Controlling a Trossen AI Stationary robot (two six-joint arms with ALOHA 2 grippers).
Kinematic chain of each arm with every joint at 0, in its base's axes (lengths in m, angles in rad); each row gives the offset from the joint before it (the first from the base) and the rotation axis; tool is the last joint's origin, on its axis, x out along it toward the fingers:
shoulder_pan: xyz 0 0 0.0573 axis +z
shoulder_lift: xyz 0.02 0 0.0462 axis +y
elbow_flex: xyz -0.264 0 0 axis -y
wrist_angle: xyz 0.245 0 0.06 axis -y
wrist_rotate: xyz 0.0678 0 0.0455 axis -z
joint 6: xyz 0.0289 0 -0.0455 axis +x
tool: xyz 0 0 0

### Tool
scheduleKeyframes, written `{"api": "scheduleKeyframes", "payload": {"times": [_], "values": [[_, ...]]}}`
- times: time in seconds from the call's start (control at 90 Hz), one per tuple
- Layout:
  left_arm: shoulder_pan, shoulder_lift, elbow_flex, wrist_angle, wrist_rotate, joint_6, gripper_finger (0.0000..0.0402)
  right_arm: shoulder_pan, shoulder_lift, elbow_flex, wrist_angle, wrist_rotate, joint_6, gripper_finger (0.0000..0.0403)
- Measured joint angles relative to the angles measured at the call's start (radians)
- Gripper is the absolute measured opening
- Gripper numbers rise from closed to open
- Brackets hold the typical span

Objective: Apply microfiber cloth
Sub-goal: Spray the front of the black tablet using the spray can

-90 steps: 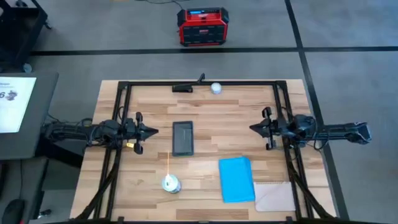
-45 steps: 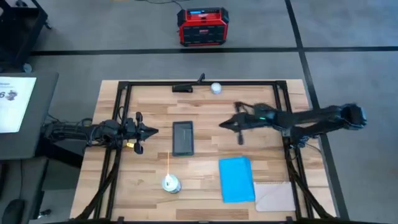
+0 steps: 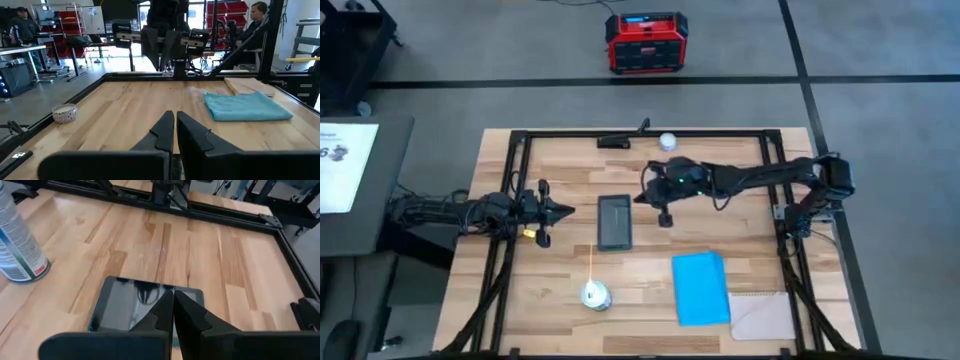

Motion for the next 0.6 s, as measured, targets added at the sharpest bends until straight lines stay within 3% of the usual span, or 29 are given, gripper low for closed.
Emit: {"api": "scheduleKeyframes", "payload": {"times": [0.6], "values": [[0.000,0.000,0.000,0.003,0.000,0.043,0.0000,0.016,0.149,0.173,-0.083,0.004,-0.018,0.0000]]}}
